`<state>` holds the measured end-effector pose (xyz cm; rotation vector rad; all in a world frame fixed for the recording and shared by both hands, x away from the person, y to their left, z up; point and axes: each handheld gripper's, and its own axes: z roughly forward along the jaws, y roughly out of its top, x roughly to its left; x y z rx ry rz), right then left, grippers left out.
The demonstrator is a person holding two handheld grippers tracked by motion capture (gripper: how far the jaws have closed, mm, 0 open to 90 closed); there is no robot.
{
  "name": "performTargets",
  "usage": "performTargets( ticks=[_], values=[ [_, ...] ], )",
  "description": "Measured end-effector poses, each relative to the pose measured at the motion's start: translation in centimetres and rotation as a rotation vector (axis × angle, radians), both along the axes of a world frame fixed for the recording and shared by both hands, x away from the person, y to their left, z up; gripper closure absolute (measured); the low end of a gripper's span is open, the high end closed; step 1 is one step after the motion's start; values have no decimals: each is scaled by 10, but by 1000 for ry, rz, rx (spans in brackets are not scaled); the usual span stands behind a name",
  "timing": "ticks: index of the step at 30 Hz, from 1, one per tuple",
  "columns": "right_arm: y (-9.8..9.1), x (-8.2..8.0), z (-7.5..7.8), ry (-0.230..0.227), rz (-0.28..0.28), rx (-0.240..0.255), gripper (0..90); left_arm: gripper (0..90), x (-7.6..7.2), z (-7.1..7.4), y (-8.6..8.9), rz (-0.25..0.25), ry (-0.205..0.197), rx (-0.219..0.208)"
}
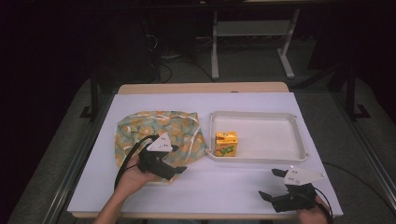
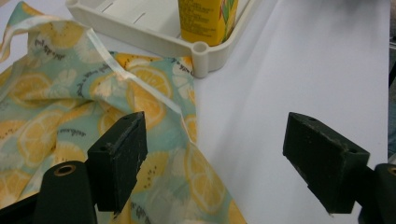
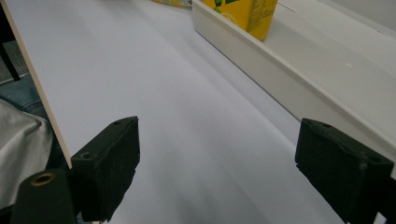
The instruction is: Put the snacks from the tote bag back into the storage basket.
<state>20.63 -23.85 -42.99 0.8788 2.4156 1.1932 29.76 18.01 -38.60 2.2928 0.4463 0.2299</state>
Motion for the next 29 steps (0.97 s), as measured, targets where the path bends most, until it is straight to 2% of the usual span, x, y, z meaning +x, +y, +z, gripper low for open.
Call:
performTargets(
  ticks=[16, 21, 23, 24, 29],
  values=[
    [0, 0, 0, -1, 3, 5, 134, 213, -16, -13, 15, 43, -2, -36],
    [-1, -1, 1, -6, 5, 0, 135, 209, -22, -19, 18, 52, 2, -28],
    [0, -2, 1, -8, 6, -3, 135, 210, -25, -20, 19, 56, -10, -18],
    [0, -3, 2, -12, 9, -6, 135, 209, -27, -22, 19, 69, -10, -32],
    [2, -4, 2, -10, 15, -22, 134, 205, -35, -25, 19, 77, -35, -37]
  ],
)
